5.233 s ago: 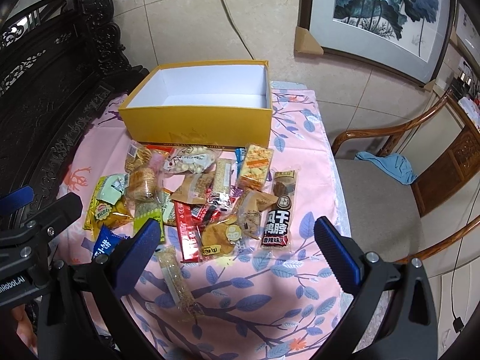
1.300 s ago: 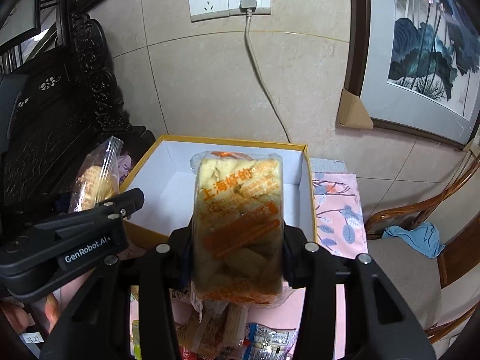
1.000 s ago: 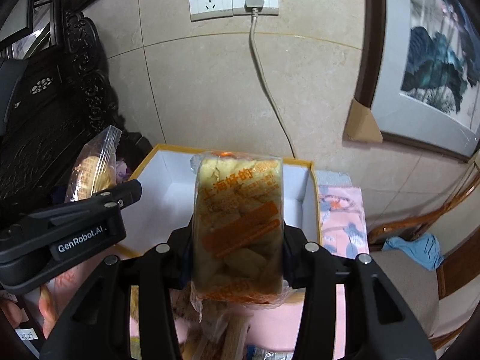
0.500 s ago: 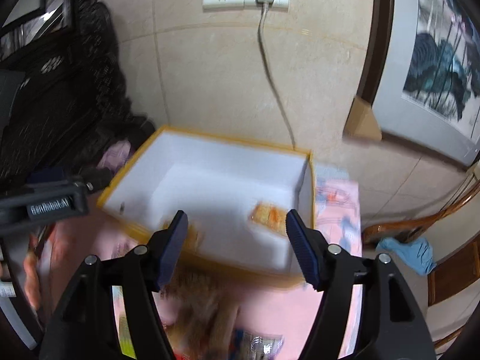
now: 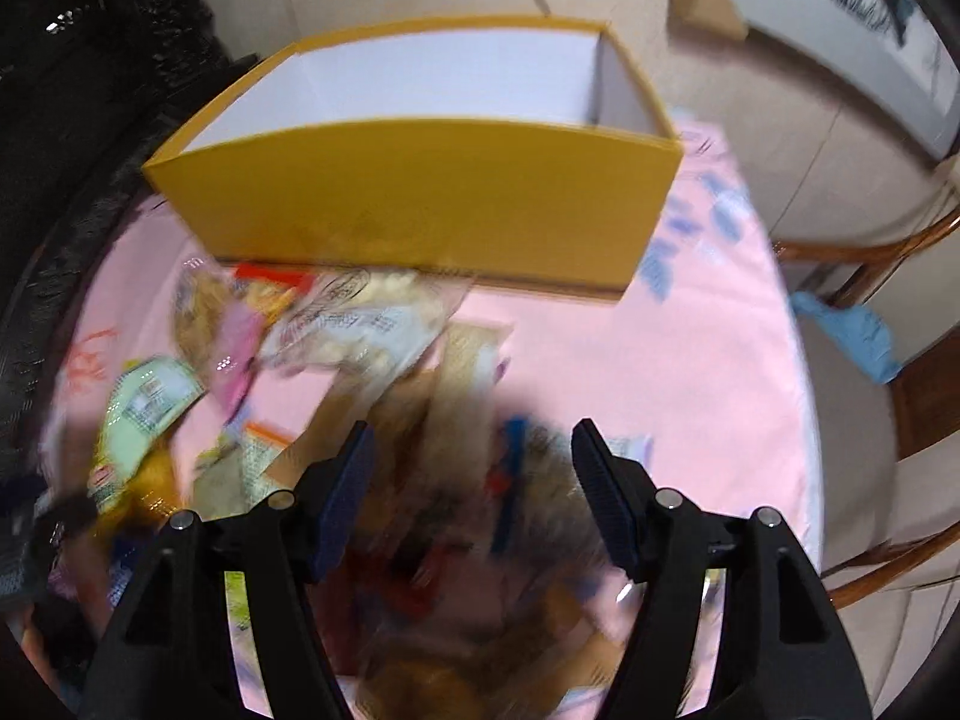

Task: Organize snacks
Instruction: 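Grasp the blue cookie pack with the left gripper while the right grasps a long grain bar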

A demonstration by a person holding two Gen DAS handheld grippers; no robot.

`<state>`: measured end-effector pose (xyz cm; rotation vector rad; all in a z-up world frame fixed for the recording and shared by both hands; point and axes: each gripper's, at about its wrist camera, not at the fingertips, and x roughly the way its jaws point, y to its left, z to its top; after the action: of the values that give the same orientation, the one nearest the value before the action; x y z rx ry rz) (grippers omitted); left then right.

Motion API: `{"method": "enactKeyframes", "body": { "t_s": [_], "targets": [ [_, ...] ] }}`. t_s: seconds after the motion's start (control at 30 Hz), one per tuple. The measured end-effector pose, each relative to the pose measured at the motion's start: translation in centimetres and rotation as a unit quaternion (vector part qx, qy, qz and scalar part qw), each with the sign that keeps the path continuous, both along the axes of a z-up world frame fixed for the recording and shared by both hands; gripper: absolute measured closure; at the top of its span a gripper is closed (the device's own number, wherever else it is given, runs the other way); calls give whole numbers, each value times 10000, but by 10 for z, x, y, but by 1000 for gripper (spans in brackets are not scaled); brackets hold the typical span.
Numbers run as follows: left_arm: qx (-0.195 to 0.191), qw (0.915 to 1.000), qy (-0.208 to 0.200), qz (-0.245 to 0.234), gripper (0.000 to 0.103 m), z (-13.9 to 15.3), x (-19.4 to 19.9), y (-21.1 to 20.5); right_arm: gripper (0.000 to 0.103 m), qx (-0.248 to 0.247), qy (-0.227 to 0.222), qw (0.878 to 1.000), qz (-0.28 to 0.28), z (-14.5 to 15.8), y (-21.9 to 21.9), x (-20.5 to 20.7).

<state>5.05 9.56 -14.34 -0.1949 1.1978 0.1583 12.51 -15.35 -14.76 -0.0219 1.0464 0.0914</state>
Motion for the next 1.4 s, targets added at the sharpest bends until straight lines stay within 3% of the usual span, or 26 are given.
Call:
{"method": "enactKeyframes", "body": {
  "t_s": [0.07,0.1,0.23,0.27,0.43,0.57,0.73,0.9,0.97,1.07,1.23,1.4],
  "targets": [
    [-50,10000,24,29,2,-1,-5,3,36,-112,85,9999,-19,-11,0,13],
    [-63,10000,7,61,2,-1,-6,5,46,-184,145,9997,-28,-18,1,19],
    [-12,9999,-88,99,2,6,-8,9,66,-290,730,9968,125,-61,8,38],
    [-1,9999,-85,109,2,7,-10,11,72,-273,486,9983,158,-61,9,36],
    [-65,9998,194,21,2,-4,-23,13,73,-14,612,9977,278,-56,4,28],
    [96,9962,631,-588,2,-23,-35,-7,73,146,496,9978,426,-35,-3,9],
    [160,9899,1039,-948,2,-48,-38,-31,73,346,370,9978,437,-13,-11,-9],
    [443,9878,784,-1273,2,-64,-28,-48,73,420,285,9972,548,3,-6,-23],
    [576,9844,925,-1385,2,-77,-24,-53,73,432,276,9968,617,5,-2,-26],
    [259,9901,678,-1199,3,-79,-25,-42,73,461,288,9963,670,7,3,-27],
    [258,9911,348,-1259,28,-67,-39,-43,73,503,240,9960,692,13,3,-34],
    [214,9920,63,-1242,30,-35,-48,-48,73,520,99,9957,756,25,3,-42]
  ]
}}
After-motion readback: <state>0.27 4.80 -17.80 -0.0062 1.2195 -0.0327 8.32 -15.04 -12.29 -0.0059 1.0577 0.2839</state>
